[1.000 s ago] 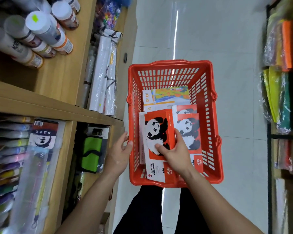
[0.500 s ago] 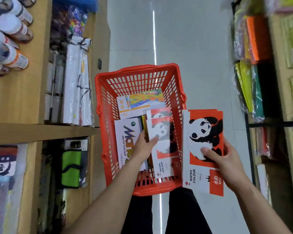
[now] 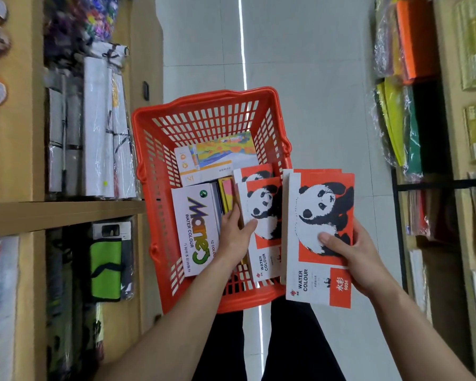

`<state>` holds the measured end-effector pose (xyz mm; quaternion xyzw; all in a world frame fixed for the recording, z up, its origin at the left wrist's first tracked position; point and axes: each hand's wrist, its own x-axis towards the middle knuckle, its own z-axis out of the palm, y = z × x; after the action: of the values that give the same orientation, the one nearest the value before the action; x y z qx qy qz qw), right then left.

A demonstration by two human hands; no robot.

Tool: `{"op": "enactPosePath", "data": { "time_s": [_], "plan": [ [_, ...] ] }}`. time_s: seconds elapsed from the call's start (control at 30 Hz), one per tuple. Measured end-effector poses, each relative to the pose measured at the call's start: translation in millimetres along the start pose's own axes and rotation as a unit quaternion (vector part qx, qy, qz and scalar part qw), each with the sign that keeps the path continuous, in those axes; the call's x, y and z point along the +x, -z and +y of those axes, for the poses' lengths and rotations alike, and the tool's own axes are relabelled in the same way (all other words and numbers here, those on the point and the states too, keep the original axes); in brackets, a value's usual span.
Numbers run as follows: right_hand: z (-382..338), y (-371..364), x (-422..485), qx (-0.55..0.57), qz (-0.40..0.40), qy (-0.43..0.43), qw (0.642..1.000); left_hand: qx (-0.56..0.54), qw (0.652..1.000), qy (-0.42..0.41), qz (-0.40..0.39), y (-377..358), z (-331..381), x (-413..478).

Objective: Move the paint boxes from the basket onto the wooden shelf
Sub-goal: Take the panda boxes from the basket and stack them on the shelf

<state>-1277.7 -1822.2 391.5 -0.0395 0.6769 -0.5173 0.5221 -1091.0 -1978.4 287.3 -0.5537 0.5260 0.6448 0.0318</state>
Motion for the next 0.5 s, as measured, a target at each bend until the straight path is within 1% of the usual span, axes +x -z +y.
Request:
{"op": "enactPosePath", "data": {
  "time_s": [0.07,0.13,0.23,0.3,0.37,0.43,0.5],
  "plan": [
    [2.8,-0.3,-0.1,0.004,0.000,-0.001,1.000,-0.036,0.999,-0.003,-0.003,-0.1,1.9,-2.3],
    [3.2,-1.0,0.3,0.009,0.004,-0.004,1.000,-0.043,0.999,-0.008,-0.004,2.9,7.2,-2.7],
    [2.7,-1.1,0.7,0.006,0.007,-0.007,1.000,-0.023,0.999,-0.022,-0.014,6.1,13.0,-3.3],
    [1.3,-1.3,-0.2,0.002,0.009,-0.011,1.000,0.006,0.999,-0.017,-0.048,6.7,15.2,-8.2],
    [0.6,-1.4,-1.2,-0.001,0.013,-0.014,1.000,0.011,0.997,-0.013,-0.071,6.9,17.9,-12.2],
    [-1.0,-3.5,-2.5,-0.006,0.017,-0.016,1.000,-0.002,0.998,-0.012,-0.063,8.6,18.7,-15.1],
    [-3.4,-8.4,-4.7,-0.014,0.020,-0.012,1.000,-0.008,0.999,-0.010,-0.035,12.3,20.6,-20.6]
  ]
}}
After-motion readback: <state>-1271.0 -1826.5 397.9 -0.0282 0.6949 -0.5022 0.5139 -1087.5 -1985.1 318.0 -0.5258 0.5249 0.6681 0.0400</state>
